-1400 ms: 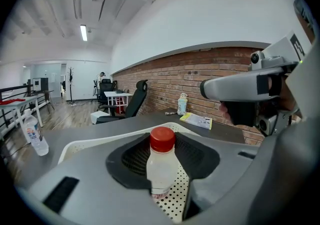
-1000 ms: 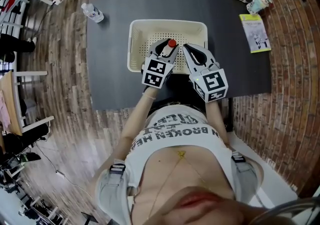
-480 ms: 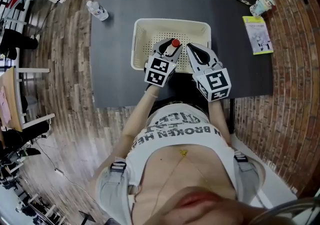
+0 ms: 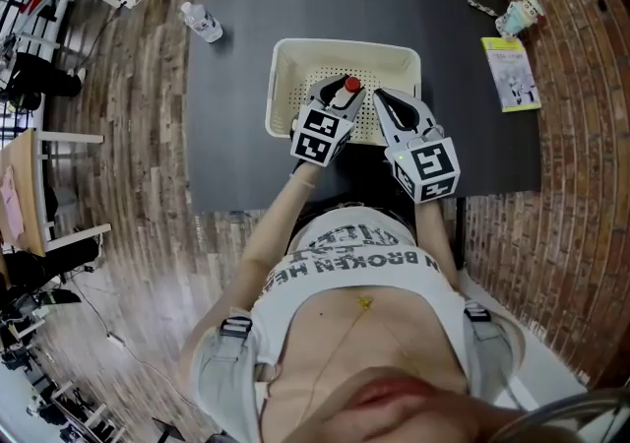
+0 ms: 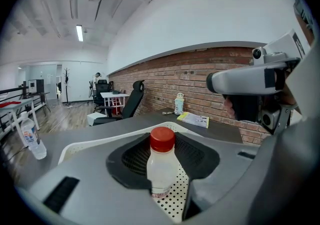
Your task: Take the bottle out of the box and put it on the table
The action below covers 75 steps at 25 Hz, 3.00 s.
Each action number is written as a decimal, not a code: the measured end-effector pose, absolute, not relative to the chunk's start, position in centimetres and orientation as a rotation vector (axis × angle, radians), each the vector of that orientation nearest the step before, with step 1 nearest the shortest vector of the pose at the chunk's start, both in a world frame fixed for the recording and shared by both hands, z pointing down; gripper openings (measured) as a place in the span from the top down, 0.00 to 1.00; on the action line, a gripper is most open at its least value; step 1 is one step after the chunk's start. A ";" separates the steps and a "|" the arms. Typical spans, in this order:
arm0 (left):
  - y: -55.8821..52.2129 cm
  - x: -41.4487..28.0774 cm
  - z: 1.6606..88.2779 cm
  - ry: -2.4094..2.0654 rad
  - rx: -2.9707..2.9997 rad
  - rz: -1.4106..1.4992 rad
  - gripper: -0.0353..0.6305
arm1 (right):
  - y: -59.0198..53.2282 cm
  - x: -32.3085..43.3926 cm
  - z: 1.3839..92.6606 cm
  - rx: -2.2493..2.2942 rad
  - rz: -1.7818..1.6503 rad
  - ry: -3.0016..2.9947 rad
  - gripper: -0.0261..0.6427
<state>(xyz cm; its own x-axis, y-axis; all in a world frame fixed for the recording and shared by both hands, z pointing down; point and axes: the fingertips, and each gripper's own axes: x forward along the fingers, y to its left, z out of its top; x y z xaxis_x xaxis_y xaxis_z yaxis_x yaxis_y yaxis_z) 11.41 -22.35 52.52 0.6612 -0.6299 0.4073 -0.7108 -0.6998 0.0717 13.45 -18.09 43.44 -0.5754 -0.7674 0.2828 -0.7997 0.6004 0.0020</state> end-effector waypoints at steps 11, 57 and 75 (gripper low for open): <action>-22.6 11.0 50.7 -1.074 2.669 0.482 0.71 | -17.5 13.5 43.1 1.308 0.169 -2.582 0.95; -20.4 6.1 36.2 -1.091 2.765 0.377 0.72 | -18.2 9.9 41.1 1.245 0.141 -2.619 0.95; -20.2 5.0 36.6 -1.130 2.725 0.350 0.72 | -18.2 9.1 42.0 1.213 0.162 -2.626 0.95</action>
<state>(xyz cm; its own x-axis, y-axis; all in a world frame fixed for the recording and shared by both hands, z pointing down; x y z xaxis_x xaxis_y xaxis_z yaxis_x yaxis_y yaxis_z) 4.98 -20.22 36.64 0.6850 -0.6729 0.2791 -0.7129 -0.6981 0.0665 9.06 -18.24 42.01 -0.6251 -0.7341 0.2653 -0.7611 0.6486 0.0011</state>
